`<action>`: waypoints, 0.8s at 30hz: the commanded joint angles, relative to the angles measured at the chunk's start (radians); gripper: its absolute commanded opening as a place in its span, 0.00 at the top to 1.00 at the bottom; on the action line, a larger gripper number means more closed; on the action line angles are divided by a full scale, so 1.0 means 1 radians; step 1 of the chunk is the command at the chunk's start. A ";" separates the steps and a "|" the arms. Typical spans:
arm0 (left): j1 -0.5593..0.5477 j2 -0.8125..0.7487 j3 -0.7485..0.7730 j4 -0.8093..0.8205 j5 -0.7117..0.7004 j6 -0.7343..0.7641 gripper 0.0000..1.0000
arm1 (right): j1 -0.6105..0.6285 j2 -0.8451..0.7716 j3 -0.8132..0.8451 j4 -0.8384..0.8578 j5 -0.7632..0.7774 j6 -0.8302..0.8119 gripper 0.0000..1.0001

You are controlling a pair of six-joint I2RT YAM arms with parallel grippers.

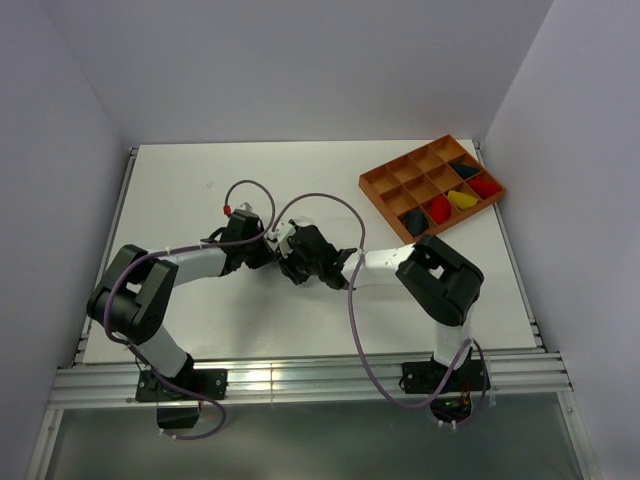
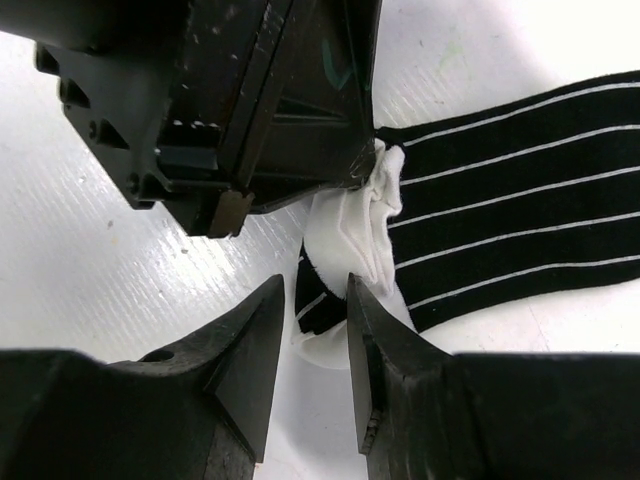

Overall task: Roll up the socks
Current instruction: Roll the sock at the center of the board.

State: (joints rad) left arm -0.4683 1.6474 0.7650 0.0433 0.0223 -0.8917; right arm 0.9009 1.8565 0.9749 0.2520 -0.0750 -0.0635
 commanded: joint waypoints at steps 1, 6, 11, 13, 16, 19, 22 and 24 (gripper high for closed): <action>0.002 0.038 0.007 -0.079 -0.032 0.043 0.92 | 0.009 0.033 0.027 0.017 0.015 -0.024 0.60; 0.002 0.040 0.022 -0.088 -0.032 0.051 0.92 | 0.010 0.070 0.047 -0.054 0.046 -0.047 0.56; 0.002 0.042 0.036 -0.100 -0.032 0.057 0.92 | 0.021 0.076 0.065 -0.120 0.095 -0.067 0.56; 0.002 0.038 0.042 -0.103 -0.032 0.059 0.92 | 0.027 0.081 0.064 -0.145 0.132 -0.070 0.57; 0.002 0.037 0.046 -0.103 -0.013 0.059 0.91 | 0.035 0.095 0.065 -0.178 0.182 -0.064 0.65; 0.002 0.014 0.037 -0.085 -0.002 0.060 0.91 | 0.038 0.101 0.067 -0.203 0.205 -0.053 0.85; 0.002 -0.046 0.007 -0.056 -0.018 0.042 0.87 | 0.030 0.096 0.084 -0.244 0.155 -0.030 1.00; 0.002 -0.096 -0.012 -0.059 -0.018 0.037 0.80 | 0.020 0.081 0.102 -0.281 0.081 0.008 1.00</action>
State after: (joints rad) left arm -0.4667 1.6329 0.7807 -0.0002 0.0273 -0.8734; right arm 0.9329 1.9087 1.0592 0.1345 0.0612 -0.0986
